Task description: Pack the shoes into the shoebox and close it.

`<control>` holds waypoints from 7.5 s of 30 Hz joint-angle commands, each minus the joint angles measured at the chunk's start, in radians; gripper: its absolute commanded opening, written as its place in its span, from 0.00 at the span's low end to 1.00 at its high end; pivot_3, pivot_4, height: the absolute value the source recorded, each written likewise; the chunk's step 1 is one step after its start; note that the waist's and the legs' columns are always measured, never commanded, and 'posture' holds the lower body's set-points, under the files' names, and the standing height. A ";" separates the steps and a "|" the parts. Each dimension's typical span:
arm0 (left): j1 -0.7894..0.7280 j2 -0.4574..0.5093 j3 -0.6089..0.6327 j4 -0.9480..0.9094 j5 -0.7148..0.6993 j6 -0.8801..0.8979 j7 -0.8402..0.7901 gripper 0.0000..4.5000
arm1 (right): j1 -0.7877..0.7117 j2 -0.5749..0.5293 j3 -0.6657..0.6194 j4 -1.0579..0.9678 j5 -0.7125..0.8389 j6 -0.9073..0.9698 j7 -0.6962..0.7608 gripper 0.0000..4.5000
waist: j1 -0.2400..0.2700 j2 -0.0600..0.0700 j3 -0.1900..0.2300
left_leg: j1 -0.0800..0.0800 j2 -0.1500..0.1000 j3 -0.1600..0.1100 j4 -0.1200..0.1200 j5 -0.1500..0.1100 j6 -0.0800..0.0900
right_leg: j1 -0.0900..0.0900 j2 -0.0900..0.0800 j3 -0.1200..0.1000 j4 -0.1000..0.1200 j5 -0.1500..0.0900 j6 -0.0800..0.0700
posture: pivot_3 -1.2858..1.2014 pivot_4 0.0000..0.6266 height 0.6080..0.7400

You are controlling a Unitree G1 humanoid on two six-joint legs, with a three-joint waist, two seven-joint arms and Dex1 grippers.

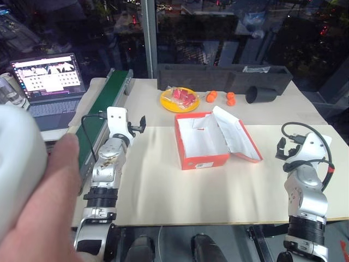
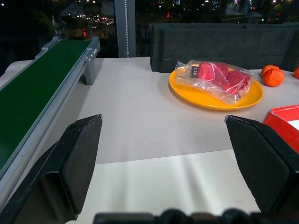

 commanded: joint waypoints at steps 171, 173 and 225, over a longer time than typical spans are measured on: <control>0.001 0.030 -0.268 -0.402 -0.252 0.251 -0.385 0.99 | -0.465 0.271 0.051 -0.149 1.156 0.492 -0.351 0.14 | -0.002 -0.002 0.009 | -0.011 -0.006 -0.031 0.005 0.001 0.001 | 0.009 -0.009 -0.036 -0.004 -0.002 -0.004 | 0.52 0.24 0.55; 0.029 0.060 -0.300 -0.394 -0.215 0.222 -0.409 0.99 | -0.478 0.201 0.056 -0.117 1.080 0.488 -0.338 0.14 | -0.001 -0.001 0.009 | -0.011 -0.007 -0.030 0.005 0.001 0.001 | 0.009 -0.009 -0.036 -0.004 -0.002 -0.004 | 0.52 0.24 0.55; 0.010 0.176 0.117 -0.061 -0.070 0.138 -0.135 1.00 | -0.241 -0.117 0.480 -0.603 0.519 0.532 0.619 0.78 | 0.004 0.004 0.012 | -0.006 -0.008 -0.033 -0.002 0.000 0.004 | 0.016 -0.012 -0.039 -0.011 -0.002 -0.003 | 0.52 0.24 0.55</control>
